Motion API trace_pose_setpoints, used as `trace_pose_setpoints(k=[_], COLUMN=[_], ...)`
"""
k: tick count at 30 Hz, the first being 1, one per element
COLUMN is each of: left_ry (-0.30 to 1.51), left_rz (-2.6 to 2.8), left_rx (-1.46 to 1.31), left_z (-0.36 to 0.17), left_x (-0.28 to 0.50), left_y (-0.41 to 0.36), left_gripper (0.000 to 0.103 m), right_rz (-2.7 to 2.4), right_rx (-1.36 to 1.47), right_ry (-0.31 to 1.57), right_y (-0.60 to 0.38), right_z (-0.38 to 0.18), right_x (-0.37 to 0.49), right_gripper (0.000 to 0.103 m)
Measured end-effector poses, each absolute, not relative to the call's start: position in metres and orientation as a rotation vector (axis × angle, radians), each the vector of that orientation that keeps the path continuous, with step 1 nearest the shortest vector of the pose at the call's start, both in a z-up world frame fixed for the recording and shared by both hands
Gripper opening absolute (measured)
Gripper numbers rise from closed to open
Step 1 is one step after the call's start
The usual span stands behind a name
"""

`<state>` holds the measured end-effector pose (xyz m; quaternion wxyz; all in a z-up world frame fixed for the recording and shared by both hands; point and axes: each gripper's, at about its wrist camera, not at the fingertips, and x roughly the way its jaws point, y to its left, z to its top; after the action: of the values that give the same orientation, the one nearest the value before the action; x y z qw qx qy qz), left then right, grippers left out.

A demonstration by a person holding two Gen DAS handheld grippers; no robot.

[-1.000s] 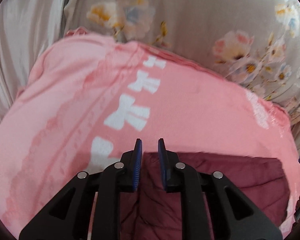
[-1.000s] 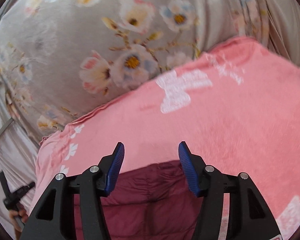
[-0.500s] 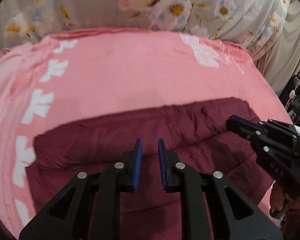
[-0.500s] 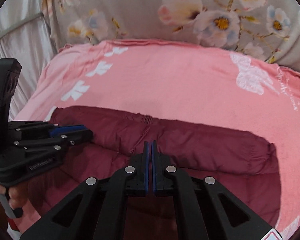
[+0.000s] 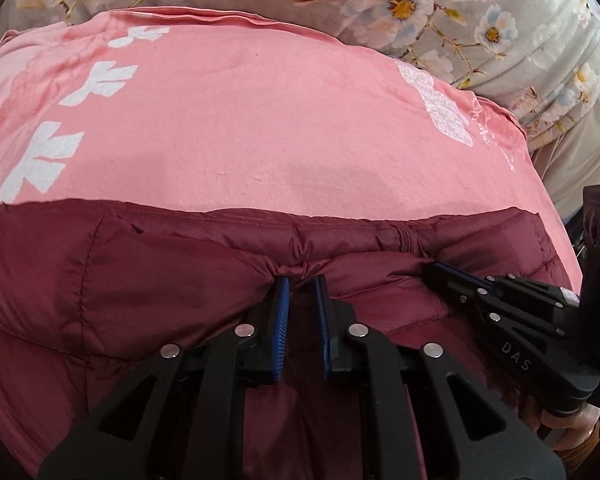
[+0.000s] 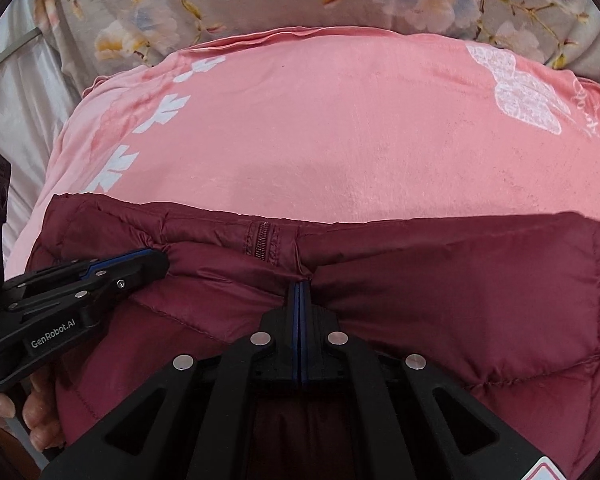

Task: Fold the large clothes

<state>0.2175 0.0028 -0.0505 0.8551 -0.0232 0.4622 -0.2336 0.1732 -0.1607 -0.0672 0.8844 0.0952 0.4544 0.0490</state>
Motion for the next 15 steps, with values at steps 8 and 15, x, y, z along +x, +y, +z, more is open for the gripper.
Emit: trace_pose_setpoints(k=[8, 15], left_ry=[0.918, 0.905], left_rz=[-0.477, -0.471], left_rx=[-0.026, -0.024], left_z=[-0.059, -0.062], left_x=[0.219, 0.221], left_y=[-0.001, -0.002], left_gripper=[0.008, 0.008], right_rz=[0.109, 0.113], right_rx=[0.217, 0.231], right_ry=[0.913, 0.9], right_y=[-0.164, -0.166], right_z=[-0.076, -0.076], right_x=[0.174, 0.175], right_gripper=[0.0, 0.0])
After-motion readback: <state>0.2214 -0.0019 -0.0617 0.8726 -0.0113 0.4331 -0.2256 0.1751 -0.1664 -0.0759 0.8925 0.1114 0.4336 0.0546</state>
